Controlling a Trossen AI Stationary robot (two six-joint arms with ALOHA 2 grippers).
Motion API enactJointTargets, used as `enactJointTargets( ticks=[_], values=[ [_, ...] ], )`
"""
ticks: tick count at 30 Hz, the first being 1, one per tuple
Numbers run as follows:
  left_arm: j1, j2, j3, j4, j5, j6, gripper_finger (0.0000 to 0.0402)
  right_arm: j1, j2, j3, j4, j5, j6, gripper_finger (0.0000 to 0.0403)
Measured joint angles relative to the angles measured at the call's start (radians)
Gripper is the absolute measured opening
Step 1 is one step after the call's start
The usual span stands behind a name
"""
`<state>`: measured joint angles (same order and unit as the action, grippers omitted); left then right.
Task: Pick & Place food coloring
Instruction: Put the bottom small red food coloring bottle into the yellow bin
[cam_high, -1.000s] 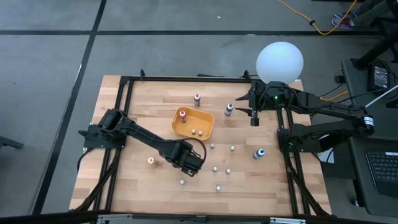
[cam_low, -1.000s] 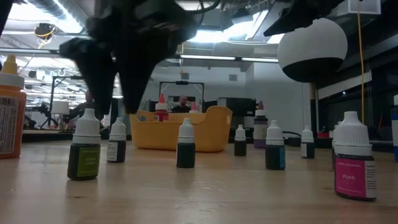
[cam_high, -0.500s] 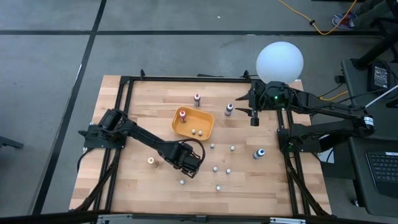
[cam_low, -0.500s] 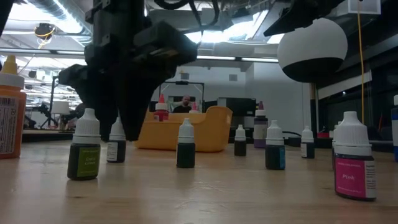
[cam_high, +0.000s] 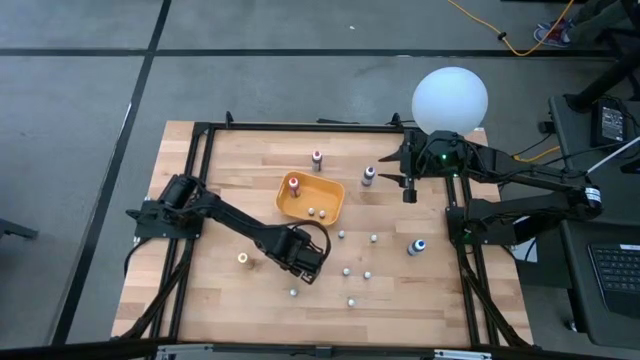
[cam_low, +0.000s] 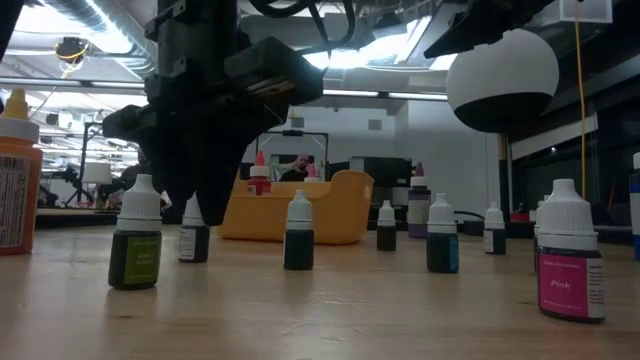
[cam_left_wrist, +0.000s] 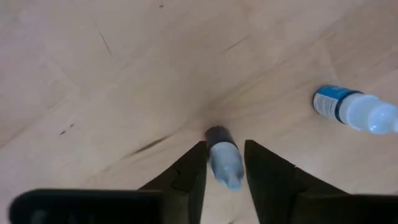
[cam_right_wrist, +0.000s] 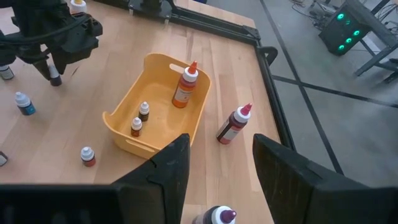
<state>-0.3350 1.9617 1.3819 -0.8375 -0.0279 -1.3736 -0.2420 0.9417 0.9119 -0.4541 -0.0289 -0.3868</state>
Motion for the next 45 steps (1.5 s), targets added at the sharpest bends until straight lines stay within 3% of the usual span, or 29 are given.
enactJointTargets(
  ticks=[6, 16, 26, 32, 38, 45],
  values=[
    [0.004, 0.0, 0.001, -0.001, 0.022, 0.027, 0.0057, 0.0, 0.0, 0.0, 0.0, -0.001, -0.007, 0.0177],
    [0.019, -0.023, 0.033, -0.024, 0.077, 0.06, 0.0058, 0.0, 0.0, 0.0, 0.0, -0.002, -0.007, 0.0177],
    [0.126, -0.174, 0.216, -0.295, -0.103, 0.084, 0.0058, 0.0, 0.0, 0.0, 0.0, -0.002, -0.012, 0.0177],
    [0.237, -0.197, 0.224, -0.392, -0.114, 0.183, 0.0058, 0.0, 0.0, 0.0, 0.0, -0.002, -0.013, 0.0177],
    [0.336, -0.185, 0.188, -0.337, -0.161, 0.313, 0.0058, 0.0, 0.0, 0.0, 0.0, -0.002, -0.014, 0.0177],
    [0.386, -0.183, 0.069, -0.2, -0.141, 0.382, 0.0058, 0.0, 0.0, 0.001, 0.0, -0.001, -0.011, 0.0177]
  ],
)
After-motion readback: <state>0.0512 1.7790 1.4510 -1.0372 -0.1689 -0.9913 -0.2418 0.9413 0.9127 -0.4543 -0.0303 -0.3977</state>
